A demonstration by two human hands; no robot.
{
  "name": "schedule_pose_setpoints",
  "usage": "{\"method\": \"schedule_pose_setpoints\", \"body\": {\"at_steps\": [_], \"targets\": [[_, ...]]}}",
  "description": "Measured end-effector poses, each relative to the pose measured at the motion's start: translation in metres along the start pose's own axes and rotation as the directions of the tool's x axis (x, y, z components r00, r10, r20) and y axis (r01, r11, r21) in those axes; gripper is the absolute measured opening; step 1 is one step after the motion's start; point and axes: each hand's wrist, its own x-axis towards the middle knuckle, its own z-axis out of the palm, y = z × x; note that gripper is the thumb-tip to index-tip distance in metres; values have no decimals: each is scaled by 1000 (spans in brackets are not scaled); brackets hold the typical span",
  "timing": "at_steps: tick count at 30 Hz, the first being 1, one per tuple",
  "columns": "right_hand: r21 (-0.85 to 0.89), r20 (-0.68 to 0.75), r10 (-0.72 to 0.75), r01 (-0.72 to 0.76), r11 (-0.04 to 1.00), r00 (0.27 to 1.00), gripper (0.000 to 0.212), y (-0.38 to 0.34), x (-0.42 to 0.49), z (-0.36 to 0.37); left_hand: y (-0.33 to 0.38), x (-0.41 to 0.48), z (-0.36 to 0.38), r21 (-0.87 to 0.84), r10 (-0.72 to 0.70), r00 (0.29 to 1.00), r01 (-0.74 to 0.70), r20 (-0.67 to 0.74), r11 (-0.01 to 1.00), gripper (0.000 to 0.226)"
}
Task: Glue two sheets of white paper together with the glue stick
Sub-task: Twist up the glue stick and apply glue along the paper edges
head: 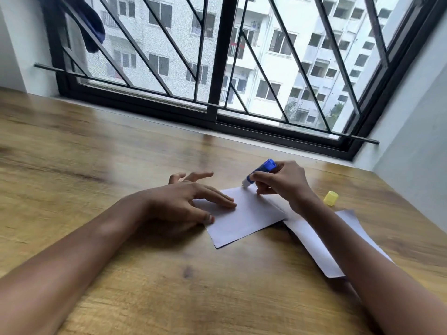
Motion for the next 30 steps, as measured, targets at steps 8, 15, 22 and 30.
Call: {"method": "schedule_pose_setpoints", "body": {"at_steps": [8,15,22,30], "targets": [[-20,-56,11,-12,1000,998,3,6,2,-6,1,1,1,-15,-17,999,16,-41,1000,46],[31,-60,35,-33,999,998,7,8,1,-5,2,9,8,-72,-45,983,32,-179,997,27],[30,-68,53,-51,998,996,6,13,1,-7,18,17,3,6,41,974,-41,-225,999,55],[-8,-53,16,-17,1000,998,4,13,1,-9,15,37,0,64,-26,1000,27,-11,998,60]]}}
